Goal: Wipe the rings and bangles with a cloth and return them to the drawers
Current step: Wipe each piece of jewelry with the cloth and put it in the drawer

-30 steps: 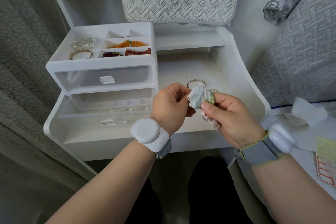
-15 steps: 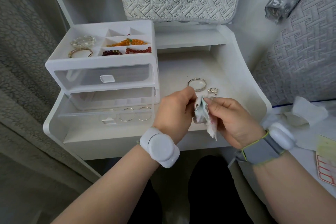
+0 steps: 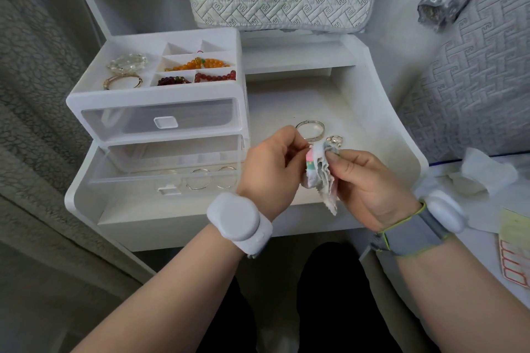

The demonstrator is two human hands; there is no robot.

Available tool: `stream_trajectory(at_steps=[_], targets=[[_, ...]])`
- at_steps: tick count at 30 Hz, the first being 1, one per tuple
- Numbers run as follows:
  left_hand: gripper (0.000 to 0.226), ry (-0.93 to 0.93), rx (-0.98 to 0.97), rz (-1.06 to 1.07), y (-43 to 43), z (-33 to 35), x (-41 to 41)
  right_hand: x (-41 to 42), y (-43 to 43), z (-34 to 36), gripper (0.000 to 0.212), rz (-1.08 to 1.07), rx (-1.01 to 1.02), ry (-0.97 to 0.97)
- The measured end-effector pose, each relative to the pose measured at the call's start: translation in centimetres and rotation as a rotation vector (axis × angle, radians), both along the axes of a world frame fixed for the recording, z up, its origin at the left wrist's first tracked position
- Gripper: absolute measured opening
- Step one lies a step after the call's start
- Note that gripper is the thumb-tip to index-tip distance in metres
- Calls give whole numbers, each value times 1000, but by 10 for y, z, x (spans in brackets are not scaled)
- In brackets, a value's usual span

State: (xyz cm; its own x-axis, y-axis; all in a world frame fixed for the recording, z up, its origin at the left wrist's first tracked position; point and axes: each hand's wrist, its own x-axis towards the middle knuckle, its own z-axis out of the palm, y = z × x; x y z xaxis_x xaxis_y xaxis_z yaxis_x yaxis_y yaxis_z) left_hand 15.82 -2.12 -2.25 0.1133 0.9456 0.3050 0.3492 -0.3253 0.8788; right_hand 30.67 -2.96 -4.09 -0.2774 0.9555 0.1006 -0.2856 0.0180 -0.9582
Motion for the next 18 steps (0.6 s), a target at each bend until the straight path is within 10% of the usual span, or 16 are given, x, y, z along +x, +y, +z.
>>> stream_trajectory(at_steps=[6,13,18], targets=[[6,354,340,58,-2,3,-2,3,2,-2,74,52,-25,9],[15,-31,67,-32,2,5,0,2,2,-5,46,51,41,97],[11,327,444,0,1,9,-5,4,3,0,43,106,-20,121]])
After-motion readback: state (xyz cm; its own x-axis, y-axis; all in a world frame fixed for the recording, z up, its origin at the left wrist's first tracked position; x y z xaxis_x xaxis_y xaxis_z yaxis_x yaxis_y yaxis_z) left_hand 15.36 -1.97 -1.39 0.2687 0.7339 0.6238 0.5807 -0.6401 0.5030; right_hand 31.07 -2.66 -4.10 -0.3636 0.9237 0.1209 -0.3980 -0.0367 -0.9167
